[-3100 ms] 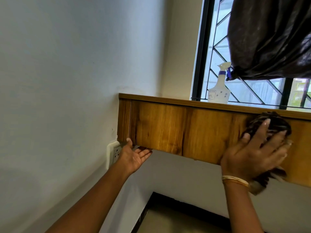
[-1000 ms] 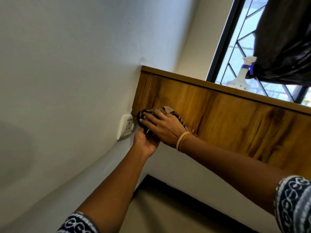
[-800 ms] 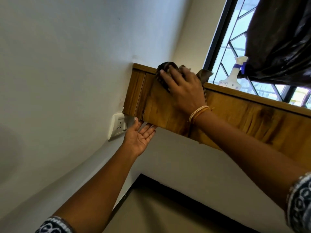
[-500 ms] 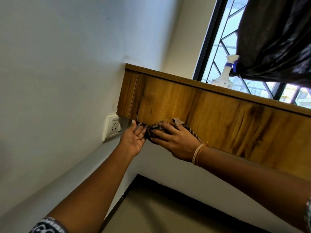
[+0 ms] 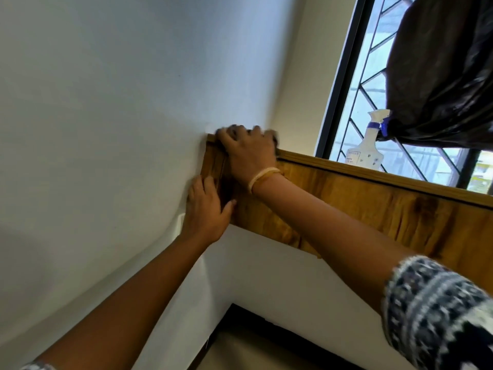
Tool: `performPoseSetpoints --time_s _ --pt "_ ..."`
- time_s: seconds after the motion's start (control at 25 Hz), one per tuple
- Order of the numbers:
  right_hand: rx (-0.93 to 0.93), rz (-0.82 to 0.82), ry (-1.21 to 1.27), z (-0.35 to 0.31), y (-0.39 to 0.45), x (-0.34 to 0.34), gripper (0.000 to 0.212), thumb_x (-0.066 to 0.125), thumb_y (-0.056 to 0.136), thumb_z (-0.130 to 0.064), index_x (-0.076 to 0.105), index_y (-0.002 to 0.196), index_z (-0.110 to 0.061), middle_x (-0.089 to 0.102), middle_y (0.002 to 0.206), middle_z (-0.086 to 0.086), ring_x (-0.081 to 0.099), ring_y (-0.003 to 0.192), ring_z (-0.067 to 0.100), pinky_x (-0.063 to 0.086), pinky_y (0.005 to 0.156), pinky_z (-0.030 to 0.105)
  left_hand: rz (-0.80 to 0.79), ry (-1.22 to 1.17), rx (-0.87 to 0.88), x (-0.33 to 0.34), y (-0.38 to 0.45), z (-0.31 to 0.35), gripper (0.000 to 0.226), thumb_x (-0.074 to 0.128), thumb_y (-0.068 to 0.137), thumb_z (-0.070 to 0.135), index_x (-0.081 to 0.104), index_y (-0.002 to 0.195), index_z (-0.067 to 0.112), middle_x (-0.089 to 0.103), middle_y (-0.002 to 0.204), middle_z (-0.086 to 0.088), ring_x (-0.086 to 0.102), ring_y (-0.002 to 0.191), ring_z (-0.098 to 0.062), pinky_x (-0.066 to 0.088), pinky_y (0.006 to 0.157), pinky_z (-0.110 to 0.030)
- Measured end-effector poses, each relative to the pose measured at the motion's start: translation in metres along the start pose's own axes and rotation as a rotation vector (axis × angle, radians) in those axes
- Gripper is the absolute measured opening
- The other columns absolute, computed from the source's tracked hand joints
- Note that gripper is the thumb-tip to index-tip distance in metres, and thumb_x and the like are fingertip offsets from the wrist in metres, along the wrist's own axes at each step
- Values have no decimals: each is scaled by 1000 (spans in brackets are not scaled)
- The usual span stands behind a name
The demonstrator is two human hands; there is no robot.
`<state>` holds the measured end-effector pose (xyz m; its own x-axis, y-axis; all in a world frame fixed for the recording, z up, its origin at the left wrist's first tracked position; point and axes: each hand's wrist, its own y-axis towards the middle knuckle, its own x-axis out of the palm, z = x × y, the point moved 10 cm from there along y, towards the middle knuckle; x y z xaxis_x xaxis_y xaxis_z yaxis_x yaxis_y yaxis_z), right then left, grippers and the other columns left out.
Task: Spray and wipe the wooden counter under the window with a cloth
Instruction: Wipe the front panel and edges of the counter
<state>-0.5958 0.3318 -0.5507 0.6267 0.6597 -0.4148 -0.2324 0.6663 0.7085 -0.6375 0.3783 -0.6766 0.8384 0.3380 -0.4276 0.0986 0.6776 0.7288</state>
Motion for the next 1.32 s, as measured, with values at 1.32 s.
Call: performPoseSetpoints --time_s 1.32 --pt "415 397 104 250 -311 -16 58 55 88 -20 47 145 -25 47 145 19 34 140 44 24 116 56 -55 100 648 23 -63 314 35 49 97 16 52 130 6 58 128 -15 55 116 -31 47 94 -39"
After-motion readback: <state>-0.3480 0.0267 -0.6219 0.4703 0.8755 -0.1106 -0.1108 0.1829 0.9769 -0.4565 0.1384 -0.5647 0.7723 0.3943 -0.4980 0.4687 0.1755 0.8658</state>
